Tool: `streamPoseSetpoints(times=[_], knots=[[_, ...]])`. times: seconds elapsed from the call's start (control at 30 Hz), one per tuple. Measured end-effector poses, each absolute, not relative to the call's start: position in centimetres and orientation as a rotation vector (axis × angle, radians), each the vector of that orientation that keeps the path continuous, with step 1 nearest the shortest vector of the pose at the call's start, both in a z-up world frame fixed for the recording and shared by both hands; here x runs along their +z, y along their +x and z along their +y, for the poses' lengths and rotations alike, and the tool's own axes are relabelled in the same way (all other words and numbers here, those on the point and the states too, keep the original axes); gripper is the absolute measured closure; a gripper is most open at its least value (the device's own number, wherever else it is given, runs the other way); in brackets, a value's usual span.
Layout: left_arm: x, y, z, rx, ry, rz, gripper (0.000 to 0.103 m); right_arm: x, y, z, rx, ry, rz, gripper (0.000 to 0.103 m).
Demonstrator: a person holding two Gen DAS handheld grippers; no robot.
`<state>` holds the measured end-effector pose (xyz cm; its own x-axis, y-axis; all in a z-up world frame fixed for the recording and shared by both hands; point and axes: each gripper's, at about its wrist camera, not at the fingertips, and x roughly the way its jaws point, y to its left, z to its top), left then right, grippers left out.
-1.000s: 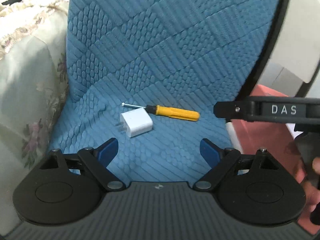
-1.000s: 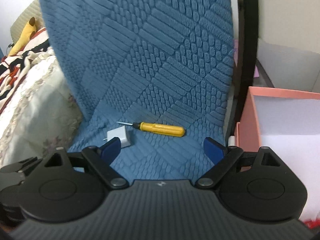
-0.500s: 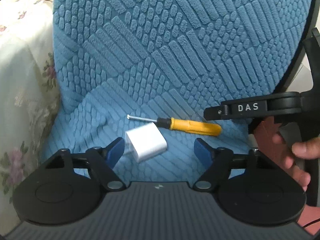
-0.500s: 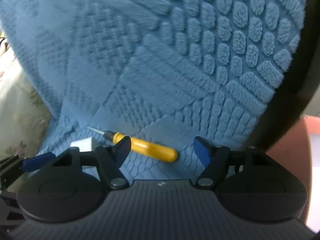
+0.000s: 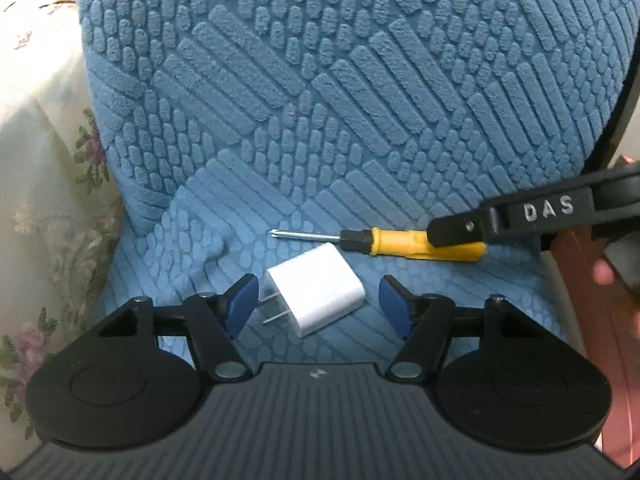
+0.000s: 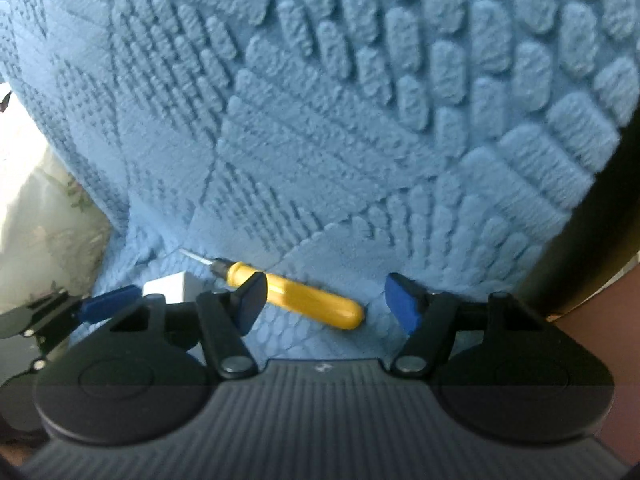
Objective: Organize rigid objects
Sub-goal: 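Move the left tool to the second white charger while the right tool approaches the yellow screwdriver, then close the left tool on the white charger while the right tool grasps the yellow screwdriver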
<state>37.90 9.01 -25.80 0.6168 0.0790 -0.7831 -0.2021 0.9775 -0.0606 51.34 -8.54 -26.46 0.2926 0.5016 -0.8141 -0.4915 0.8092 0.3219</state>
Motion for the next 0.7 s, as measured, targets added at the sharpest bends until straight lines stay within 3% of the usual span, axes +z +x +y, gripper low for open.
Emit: streamPoseSetpoints(times=[0.43, 0.5, 0.63, 0.7], knots=[[-25.5, 37.5, 12.9, 0.191, -0.291, 0.929, 0.035, -27.6, 49.7, -6.7, 0.7, -0.169, 1.068, 0.05], [-25.4, 37.3, 12.8, 0.181, -0.3, 0.93, 0.035, -27.5, 48.8, -6.0, 0.692, -0.262, 1.039, 0.068], [-24.7, 36.2, 13.1, 0.168, -0.311, 0.931, 0.036, -27.3, 47.2, -5.5, 0.715, -0.339, 1.011, 0.075], [-24.5, 35.5, 13.3, 0.149, -0.328, 0.938, 0.048, -27.1, 46.3, -5.4, 0.727, -0.353, 1.002, 0.077]])
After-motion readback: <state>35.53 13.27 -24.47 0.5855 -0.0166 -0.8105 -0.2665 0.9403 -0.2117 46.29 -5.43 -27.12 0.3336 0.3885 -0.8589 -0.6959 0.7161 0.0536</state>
